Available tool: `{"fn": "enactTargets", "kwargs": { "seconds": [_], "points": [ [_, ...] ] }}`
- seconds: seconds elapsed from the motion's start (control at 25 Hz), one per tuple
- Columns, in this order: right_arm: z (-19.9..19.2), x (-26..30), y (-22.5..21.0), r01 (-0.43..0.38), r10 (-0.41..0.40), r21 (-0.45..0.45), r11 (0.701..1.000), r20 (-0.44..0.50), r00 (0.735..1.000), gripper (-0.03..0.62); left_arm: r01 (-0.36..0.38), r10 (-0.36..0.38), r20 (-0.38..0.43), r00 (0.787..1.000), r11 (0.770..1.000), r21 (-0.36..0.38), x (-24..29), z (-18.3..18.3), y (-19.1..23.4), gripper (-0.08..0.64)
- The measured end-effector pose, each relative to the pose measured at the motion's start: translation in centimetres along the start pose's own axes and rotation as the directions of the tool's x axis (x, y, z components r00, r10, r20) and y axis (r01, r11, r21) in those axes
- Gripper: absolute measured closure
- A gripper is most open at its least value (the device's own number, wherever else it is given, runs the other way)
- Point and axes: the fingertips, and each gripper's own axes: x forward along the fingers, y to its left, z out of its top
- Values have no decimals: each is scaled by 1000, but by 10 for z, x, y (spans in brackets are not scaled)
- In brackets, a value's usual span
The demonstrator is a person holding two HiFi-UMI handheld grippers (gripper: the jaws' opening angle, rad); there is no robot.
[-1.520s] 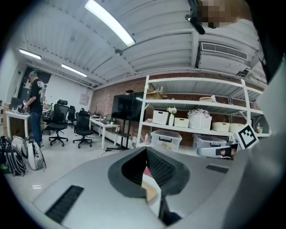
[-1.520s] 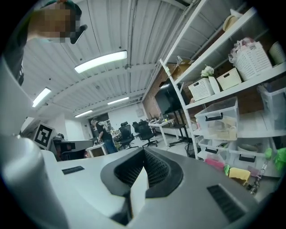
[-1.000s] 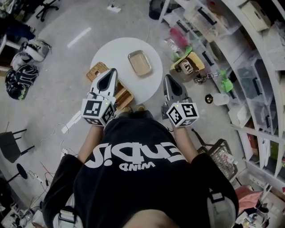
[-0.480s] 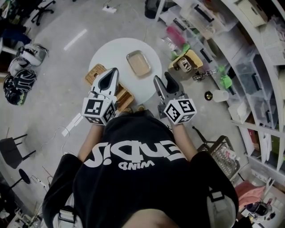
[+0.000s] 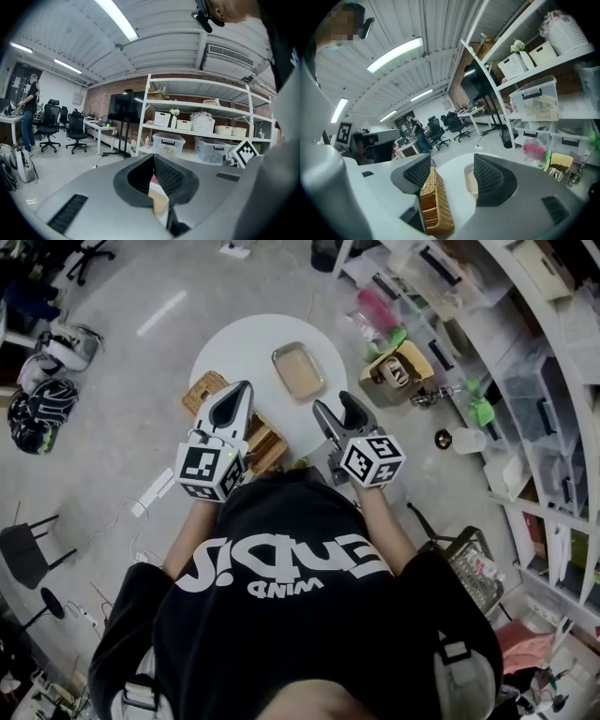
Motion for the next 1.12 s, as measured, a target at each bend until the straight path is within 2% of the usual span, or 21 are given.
{"fn": "enactTargets", "kwargs": {
  "seconds": [0.32, 0.64, 0.92, 1.12],
  "points": [
    [-53, 36, -19, -3, 6, 22, 1000, -158, 987, 319, -10, 9, -23, 1000, 1000, -19, 6, -7, 8, 561],
    [-113, 65, -32, -13, 35, 71, 997, -316, 948, 327, -26, 25, -47, 999, 999, -29, 7, -13, 16, 561],
    [-151, 85, -43, 0, 54, 135, 991, -392, 918, 333, -39, 37, -73, 997, 999, -30, 6, -23, 22, 561],
    [-163, 99, -47, 13, 68, 190, 982, -416, 907, 353, -47, 45, -88, 995, 999, -25, 6, -27, 25, 561]
  ]
}}
